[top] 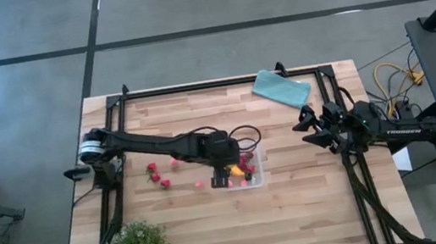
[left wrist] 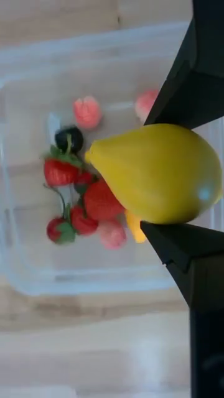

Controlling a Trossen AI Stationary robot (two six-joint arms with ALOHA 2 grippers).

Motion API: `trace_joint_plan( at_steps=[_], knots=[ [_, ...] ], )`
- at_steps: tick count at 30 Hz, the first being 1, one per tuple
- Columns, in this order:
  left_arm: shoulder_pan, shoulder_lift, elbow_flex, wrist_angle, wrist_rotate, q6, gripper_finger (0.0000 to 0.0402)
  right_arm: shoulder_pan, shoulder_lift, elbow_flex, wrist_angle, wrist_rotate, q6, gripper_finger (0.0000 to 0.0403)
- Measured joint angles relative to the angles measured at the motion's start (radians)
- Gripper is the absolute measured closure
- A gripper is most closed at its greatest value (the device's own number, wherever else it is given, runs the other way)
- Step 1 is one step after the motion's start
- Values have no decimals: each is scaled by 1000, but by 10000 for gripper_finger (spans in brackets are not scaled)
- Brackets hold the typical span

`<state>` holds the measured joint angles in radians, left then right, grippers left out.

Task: Pick and placing Produce into tupperware
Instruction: Put the yellow lemon into the transparent bin, then put the pink peach into the transparent bin

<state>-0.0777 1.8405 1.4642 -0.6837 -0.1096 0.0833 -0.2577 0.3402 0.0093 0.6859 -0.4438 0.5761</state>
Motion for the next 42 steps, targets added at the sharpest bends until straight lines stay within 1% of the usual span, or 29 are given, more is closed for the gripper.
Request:
trace_joint_plan(
  at_steps=[5,10,14,16,17,20,23,27,31,36,42],
  knots=[
    [-1,-4,29,-33,-4,-2,169,0,6,0,-2,0,0,174],
    [-1,-55,30,-63,-5,-16,143,0,9,0,-2,0,0,174],
    [-1,-102,10,-250,10,-25,137,0,9,0,-2,0,0,174],
    [-1,-125,-22,-312,51,-21,136,0,10,0,-1,0,0,174],
    [-4,-135,-41,-318,79,-19,137,0,11,0,-1,0,0,174],
    [-25,-159,-114,-285,132,7,142,0,11,0,-1,0,0,174],
    [-53,-171,-184,-228,136,73,151,0,10,0,-2,0,0,174],
    [-81,-173,-256,-143,136,89,159,0,11,0,-2,0,0,174],
    [-91,-173,-312,-73,137,88,160,0,11,0,-2,0,0,174],
    [-89,-174,-359,-22,133,81,160,0,9,0,-1,0,0,174],
    [-90,-159,-398,7,133,80,160,0,9,0,-2,0,0,174]
  ],
)
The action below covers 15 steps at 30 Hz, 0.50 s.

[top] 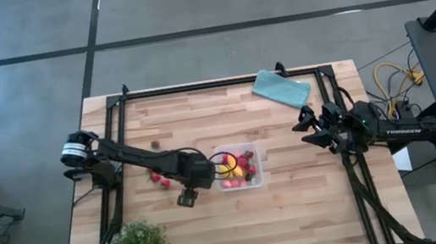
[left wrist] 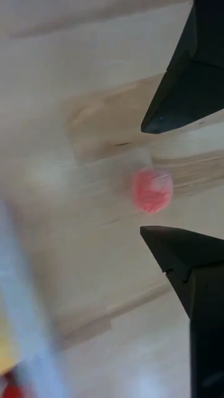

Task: Pick and placing Produce into tupperware
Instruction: Put the pink peach into the transparent bin

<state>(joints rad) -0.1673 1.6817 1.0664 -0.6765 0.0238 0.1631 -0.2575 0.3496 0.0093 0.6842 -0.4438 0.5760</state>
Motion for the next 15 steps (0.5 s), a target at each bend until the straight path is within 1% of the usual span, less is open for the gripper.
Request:
trace_joint_plan(
  at_steps=[5,8,15],
  knots=[
    [0,22,-26,40,-2,-11,160,0,1,0,0,0,0,174],
    [2,33,-29,43,-4,-50,160,0,0,0,0,0,0,174],
    [2,36,-38,44,-18,-52,160,0,0,0,0,0,0,174]
  ],
)
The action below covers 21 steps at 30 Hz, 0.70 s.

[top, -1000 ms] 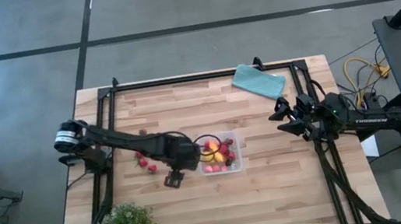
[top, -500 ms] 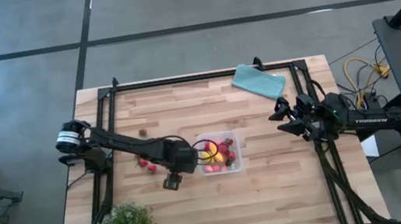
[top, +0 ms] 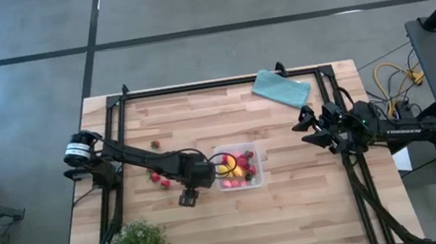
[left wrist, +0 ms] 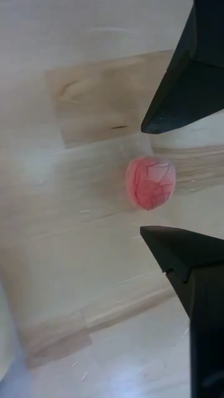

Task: Pick and placing Produce into tupperware
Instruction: Put the pink peach into the transparent bin

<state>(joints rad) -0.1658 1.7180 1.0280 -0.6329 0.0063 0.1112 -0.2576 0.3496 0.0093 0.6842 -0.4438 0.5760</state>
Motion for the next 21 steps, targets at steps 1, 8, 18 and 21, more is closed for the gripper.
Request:
trace_joint_plan(
  at_steps=[1,8,18,21],
  knots=[
    [0,0,-3,1,0,0,162,0,0,0,0,0,0,174],
    [0,0,-16,15,-1,-1,221,0,0,0,0,0,0,174],
    [0,0,-21,59,-5,-1,296,0,1,0,0,0,0,174],
    [0,4,-22,61,-6,-1,300,0,1,0,0,0,0,174]
  ],
)
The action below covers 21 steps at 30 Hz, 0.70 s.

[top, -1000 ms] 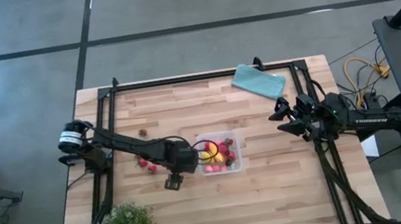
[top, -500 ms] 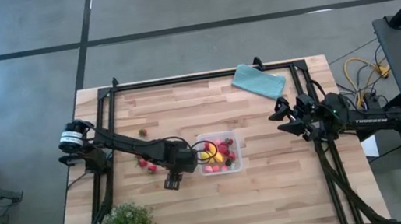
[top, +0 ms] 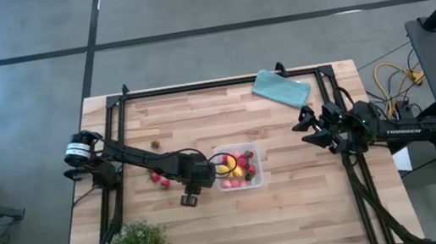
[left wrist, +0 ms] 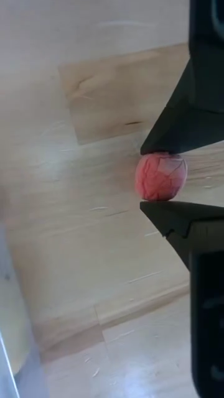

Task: Pick and placing Produce into tupperware
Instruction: Put the pink peach into the transparent bin

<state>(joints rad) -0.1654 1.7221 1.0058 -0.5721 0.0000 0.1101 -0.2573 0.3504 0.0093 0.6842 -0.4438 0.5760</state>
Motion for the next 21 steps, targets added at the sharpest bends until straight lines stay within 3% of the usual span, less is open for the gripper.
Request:
trace_joint_plan(
  at_steps=[7,14,21],
  knots=[
    [0,-1,2,-20,-6,0,302,0,0,0,0,0,0,174],
    [2,-80,132,-159,-34,17,302,0,0,0,0,0,0,174],
    [50,-106,220,58,-28,27,302,0,-1,0,0,0,0,174]
  ],
)
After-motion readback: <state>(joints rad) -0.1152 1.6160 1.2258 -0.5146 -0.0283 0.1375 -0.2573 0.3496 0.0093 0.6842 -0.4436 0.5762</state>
